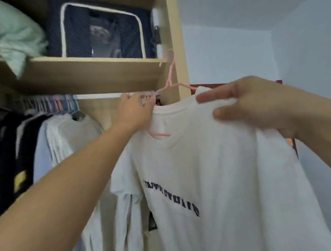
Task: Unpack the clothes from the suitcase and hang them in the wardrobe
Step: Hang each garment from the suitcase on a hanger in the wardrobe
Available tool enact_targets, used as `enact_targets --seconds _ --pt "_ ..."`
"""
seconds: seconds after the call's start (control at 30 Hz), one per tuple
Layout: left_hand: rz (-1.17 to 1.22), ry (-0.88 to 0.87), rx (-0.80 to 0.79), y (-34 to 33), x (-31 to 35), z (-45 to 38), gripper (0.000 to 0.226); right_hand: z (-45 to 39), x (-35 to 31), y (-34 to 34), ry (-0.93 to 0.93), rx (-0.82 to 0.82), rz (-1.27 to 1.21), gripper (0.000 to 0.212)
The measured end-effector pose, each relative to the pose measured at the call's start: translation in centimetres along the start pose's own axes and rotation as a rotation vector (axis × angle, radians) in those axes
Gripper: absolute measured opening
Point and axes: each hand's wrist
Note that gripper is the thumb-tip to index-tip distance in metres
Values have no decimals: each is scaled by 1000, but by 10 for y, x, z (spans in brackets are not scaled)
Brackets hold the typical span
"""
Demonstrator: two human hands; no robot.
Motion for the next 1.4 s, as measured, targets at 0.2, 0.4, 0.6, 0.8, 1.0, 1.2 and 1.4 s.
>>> enact_targets --seconds 0.2,0.4,0.6,0.8,1.0,1.2,1.4 --pt "-280 49 -28 86 -101 -62 56 -107 -51 -36 50 133 -72 30" --pt "-527 83 -29 127 -260 -82 57 -208 -58 -148 6 17 184 33" --pt "-719 -53 145 151 -362 -95 59 -307 -13 -251 -255 -118 496 36" --pt "-786 -90 313 164 -426 -123 65 -400 -15 -251 -98 112 676 30" --pt "-797 -72 430 149 -466 -132 71 -453 31 -333 -121 148 579 29" --pt "-807 -147 563 135 -479 -146 63 -498 67 -359 -132 131 695 33" --pt "-799 -199 613 135 -471 -141 56 -507 59 -395 -127 -305 938 39"
Point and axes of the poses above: each hand's wrist, its own z-axis away from the middle knuckle, its own y-axis out of the back of the hand, x = y × z, and after that the axes turned 12 degrees about y, right-handed
